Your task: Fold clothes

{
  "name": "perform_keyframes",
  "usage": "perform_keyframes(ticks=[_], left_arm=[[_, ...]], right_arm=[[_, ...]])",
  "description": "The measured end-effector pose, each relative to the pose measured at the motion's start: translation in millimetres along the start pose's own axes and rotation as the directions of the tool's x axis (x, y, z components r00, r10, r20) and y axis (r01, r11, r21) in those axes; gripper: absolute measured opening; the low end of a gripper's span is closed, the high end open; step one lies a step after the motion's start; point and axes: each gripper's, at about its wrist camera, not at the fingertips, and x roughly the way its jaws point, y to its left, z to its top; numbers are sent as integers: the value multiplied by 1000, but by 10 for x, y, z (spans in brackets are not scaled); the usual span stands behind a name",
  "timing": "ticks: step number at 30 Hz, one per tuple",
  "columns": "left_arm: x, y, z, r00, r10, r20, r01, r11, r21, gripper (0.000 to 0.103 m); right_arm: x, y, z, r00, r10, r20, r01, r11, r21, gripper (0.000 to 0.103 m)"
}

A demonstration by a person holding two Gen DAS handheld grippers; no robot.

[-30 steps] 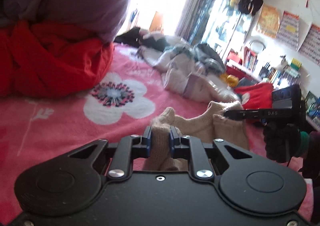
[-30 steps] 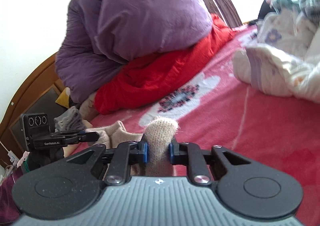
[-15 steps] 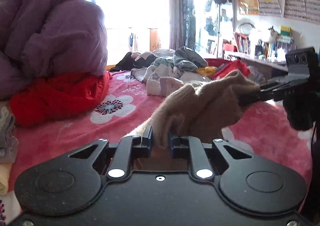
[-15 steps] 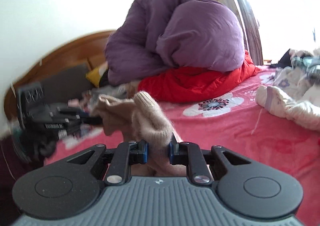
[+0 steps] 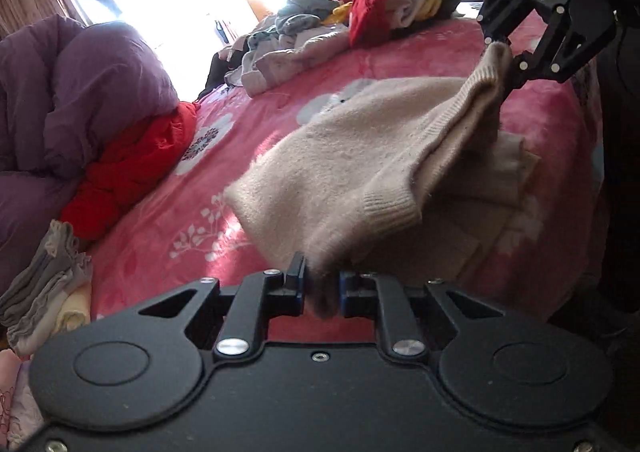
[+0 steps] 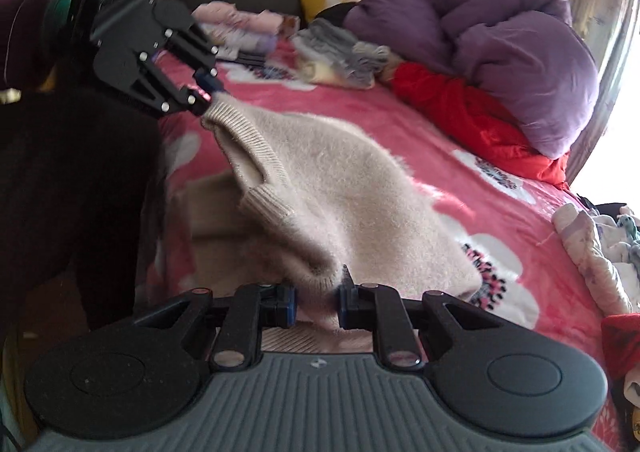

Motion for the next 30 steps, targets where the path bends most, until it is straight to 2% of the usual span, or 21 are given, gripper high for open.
perform_keyframes(ticks=[4, 6, 8, 9, 11, 13, 15, 16, 17, 19, 20, 22, 25, 26, 27, 28, 29, 30], left_arm=[[-46, -236, -98, 1000, -13, -26, 15, 998, 60, 13], [-56, -294, -122, 999, -44, -23, 45, 998, 50, 13], [-33, -408, -132, 998, -48, -39, 52, 993, 110, 13], [-24, -449, -131, 998, -40, -44, 46, 991, 130, 13], [-33, -455, -117, 994, -84, -71, 94, 985, 142, 18], [-122, -371, -87, 985, -135, -105, 148, 980, 132, 27], [-301, -196, -35, 986, -151, -72, 156, 984, 81, 31], [-360, -59, 17, 991, -132, -34, 133, 991, 29, 31], [-390, 119, 93, 994, -110, 11, 111, 992, -61, 31], [-350, 370, 221, 992, -89, 91, 106, 974, -202, 31], [-267, 463, 283, 990, -78, 120, 108, 959, -264, 31], [27, 598, 366, 991, -63, 121, 106, 912, -397, 31], [499, 586, 374, 992, -83, 91, 120, 823, -555, 32], [644, 526, 339, 993, -101, 58, 116, 803, -584, 32], [809, 432, 282, 992, -123, -14, 91, 798, -596, 32], [965, 292, 222, 987, -131, -95, 53, 818, -572, 32], [987, 165, 189, 990, -99, -98, 34, 853, -521, 33], [938, 79, 191, 995, -62, -76, 17, 874, -486, 33]], right_arm=[[-12, 241, -104, 999, -11, -33, 9, 999, -42, 20], [36, 365, -140, 997, -28, -65, 22, 996, -92, 22], [101, 475, -185, 992, -33, -126, 15, 990, -141, 30], [111, 522, -208, 988, -31, -149, 6, 987, -163, 41], [98, 599, -245, 982, -25, -186, -13, 980, -199, 52], [15, 611, -236, 975, -10, -224, -38, 978, -205, 52], [-105, 571, -189, 963, 13, -270, -67, 979, -190, 52], [-209, 531, -140, 966, 11, -258, -60, 982, -181, 52], [-301, 442, -72, 976, 16, -215, -45, 990, -133, 52], [-401, 228, 68, 993, 14, -119, -15, 1000, -2, 55], [-405, 103, 139, 998, 6, -66, 0, 997, 82, 58], [-256, -61, 255, 998, -66, -5, 66, 978, 198, 62], [152, -103, 346, 991, -134, 11, 127, 958, 256, 62], [297, -98, 350, 989, -145, 11, 137, 952, 275, 62], [475, -105, 295, 992, -125, -10, 123, 947, 296, 62], [610, -45, 183, 991, -119, -54, 129, 953, 274, 62], [744, 18, 68, 989, -115, -97, 136, 958, 251, 64], [877, 81, -46, 984, -111, -141, 141, 963, 228, 64]])
